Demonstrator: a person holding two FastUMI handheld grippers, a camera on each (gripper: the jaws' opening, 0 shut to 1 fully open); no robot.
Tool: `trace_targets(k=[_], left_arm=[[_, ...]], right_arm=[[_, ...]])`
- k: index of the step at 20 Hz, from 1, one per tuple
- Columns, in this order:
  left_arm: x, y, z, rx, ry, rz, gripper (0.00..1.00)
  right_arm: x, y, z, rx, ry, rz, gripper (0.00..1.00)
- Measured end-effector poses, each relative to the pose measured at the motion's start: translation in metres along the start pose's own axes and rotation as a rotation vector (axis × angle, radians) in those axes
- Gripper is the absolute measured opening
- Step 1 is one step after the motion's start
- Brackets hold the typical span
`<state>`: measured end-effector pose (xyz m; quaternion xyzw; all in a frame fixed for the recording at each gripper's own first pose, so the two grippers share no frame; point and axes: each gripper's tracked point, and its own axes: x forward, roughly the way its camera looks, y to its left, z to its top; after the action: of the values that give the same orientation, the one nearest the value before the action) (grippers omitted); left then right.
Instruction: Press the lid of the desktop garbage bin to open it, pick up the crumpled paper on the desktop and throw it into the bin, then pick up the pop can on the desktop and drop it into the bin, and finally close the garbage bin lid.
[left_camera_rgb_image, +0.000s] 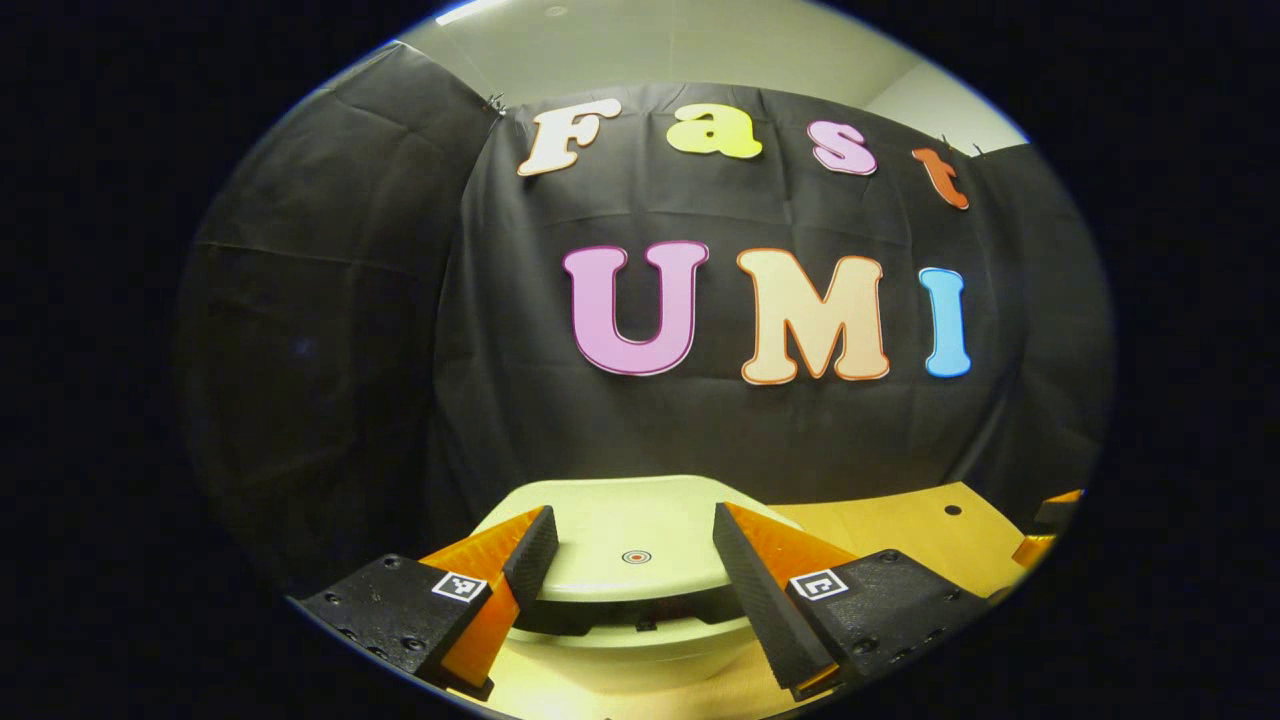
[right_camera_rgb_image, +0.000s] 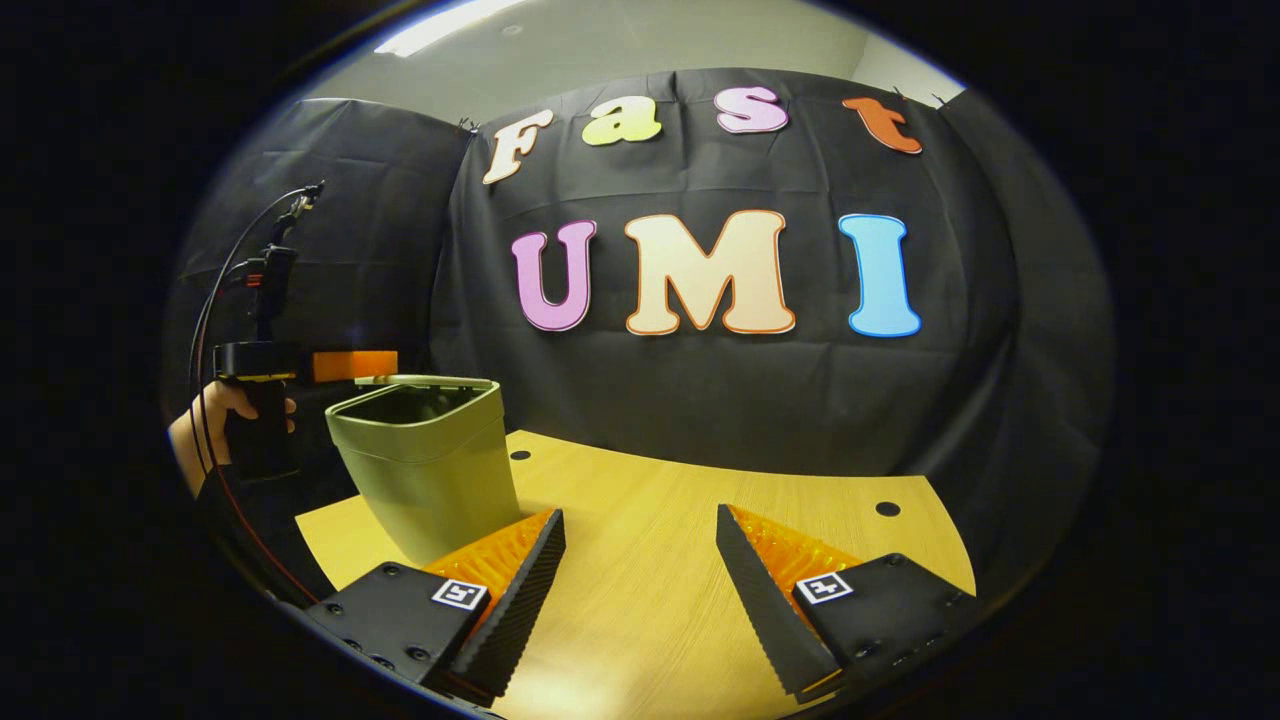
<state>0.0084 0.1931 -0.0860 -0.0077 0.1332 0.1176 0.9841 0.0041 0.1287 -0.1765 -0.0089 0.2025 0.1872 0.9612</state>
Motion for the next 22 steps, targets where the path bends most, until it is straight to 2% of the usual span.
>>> trace_targets(k=[7,15,18,20,21,22], left_arm=[[0.004,-0.002,-0.03,-0.012,0.068,-0.012,0.95],[0.009,-0.006,-0.038,0.07,0.067,-0.027,0.95],[0.006,-0.006,-0.045,0.021,0.11,-0.06,0.96],[0.004,-0.006,-0.039,0.031,0.071,-0.065,0.96],[0.001,-0.006,-0.032,0.041,0.019,-0.07,0.93],[-0.001,-0.014,-0.028,0.043,-0.014,-0.09,0.96]], right_arm=[[0.003,-0.002,-0.003,-0.001,0.009,-0.011,0.96],[0.011,0.0,-0.006,0.001,0.014,-0.011,0.96],[0.013,0.0,-0.005,0.009,0.012,-0.013,0.96],[0.013,-0.001,0.0,0.022,-0.001,-0.017,0.95],[0.013,-0.003,0.006,0.028,-0.013,-0.018,0.96],[0.011,-0.006,0.013,0.028,-0.029,-0.027,0.96]])
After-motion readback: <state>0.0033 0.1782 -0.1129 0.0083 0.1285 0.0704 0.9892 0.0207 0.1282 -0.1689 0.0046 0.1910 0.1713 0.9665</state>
